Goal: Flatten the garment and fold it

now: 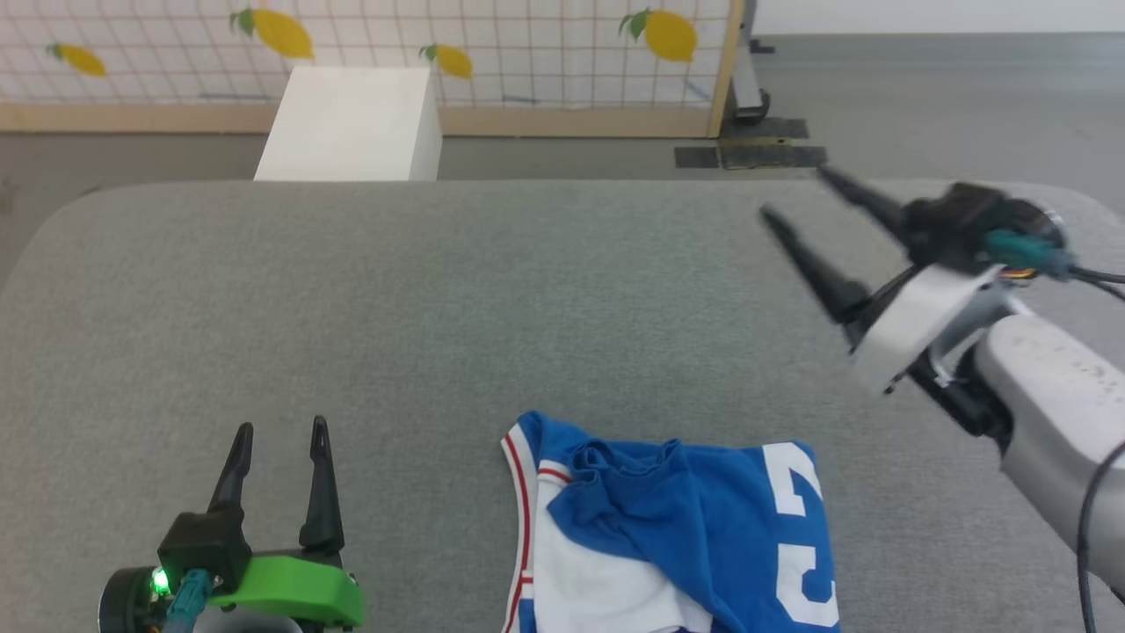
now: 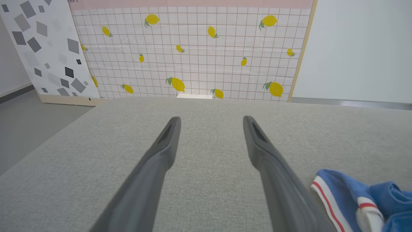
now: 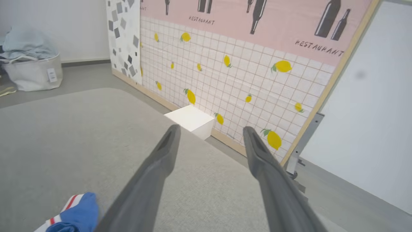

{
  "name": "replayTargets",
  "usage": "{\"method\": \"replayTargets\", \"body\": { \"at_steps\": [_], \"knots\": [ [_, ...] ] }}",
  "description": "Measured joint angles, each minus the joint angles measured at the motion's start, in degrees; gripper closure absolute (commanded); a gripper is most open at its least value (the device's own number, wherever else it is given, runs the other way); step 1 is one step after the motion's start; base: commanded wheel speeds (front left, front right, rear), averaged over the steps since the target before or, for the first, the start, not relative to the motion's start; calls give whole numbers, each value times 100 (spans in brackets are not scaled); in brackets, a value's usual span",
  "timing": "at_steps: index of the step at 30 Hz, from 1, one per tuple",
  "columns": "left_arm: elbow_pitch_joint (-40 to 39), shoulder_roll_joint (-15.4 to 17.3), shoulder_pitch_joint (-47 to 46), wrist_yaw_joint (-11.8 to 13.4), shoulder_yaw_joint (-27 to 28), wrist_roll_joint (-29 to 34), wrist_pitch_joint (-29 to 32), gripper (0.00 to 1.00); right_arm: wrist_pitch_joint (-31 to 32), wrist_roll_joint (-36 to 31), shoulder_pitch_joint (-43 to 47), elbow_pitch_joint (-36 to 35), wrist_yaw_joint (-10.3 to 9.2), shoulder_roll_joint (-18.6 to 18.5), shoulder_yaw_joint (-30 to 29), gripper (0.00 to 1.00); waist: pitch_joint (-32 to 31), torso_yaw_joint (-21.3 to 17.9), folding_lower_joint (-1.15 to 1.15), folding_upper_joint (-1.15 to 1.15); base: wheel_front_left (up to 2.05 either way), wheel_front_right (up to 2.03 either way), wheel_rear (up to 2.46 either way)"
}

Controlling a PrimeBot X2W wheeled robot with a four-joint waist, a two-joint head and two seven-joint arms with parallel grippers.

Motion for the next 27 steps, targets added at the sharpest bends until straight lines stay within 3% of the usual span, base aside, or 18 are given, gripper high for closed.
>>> {"method": "replayTargets", "body": {
  "at_steps": [5,13,21,27],
  "knots": [
    [-67,-2,158,84,-23,-100,0,0,-218,-1067,731,15,-1,417,-1781,0,-197,-199,0,0,0,0,0],
    [-174,-4,239,76,-46,-138,0,0,-240,-2419,2469,-1412,0,1328,-4014,0,-395,-265,0,0,0,0,0],
    [-246,-4,246,37,-75,-142,0,0,-238,-2740,3872,-2039,-1,2142,-4757,0,-421,-152,0,0,0,0,0],
    [-282,-5,255,43,-115,-141,0,0,-238,-2874,4576,-2082,-1,2460,-4899,0,-424,-100,0,0,0,0,0]
  ]
}}
